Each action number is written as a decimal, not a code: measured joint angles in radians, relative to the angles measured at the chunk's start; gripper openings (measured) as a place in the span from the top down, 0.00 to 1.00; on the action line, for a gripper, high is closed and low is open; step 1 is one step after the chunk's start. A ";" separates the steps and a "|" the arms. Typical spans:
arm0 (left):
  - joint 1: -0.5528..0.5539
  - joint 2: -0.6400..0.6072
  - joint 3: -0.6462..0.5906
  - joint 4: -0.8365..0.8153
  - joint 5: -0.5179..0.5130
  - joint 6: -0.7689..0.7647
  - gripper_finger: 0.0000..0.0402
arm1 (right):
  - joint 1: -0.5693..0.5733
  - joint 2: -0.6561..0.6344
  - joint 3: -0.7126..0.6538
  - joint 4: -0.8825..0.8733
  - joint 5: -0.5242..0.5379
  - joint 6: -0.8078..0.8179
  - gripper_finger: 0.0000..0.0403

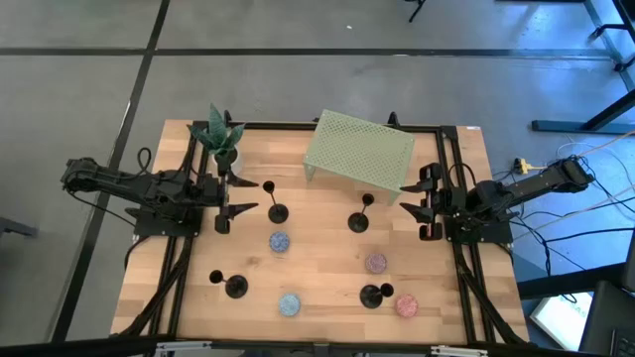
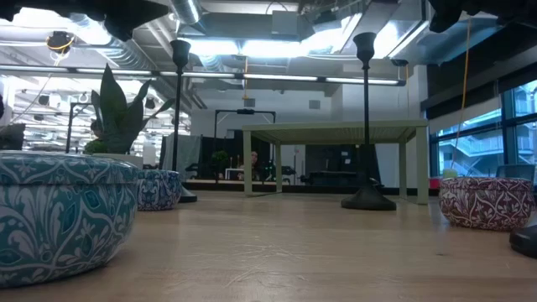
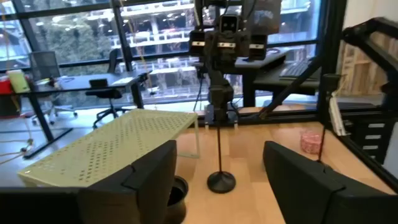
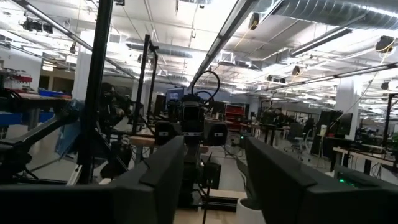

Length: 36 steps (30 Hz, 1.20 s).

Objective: Pick & Place candle stick holders
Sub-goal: Put the black candle holder on the shelf

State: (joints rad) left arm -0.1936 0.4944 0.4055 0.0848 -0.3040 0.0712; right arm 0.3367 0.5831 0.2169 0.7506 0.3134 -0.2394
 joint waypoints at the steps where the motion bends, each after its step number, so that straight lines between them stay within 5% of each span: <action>1: 0.000 0.008 0.005 0.000 -0.017 0.008 0.38 | 0.000 0.000 0.000 0.000 0.000 0.000 0.52; 9: 0.000 0.054 0.010 -0.086 -0.199 -0.067 0.29 | 0.000 0.000 0.000 0.000 0.000 0.000 0.48; 19: 0.000 0.207 0.010 -0.102 -0.259 -0.219 0.29 | 0.000 0.000 0.000 0.000 0.000 0.000 0.48; 36: 0.000 0.337 0.010 0.086 -0.309 -0.214 0.30 | 0.000 0.000 0.000 0.000 0.000 0.000 0.48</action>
State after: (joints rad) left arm -0.1936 0.8316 0.4156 0.1708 -0.6127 -0.1426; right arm 0.3370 0.5827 0.2169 0.7505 0.3130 -0.2398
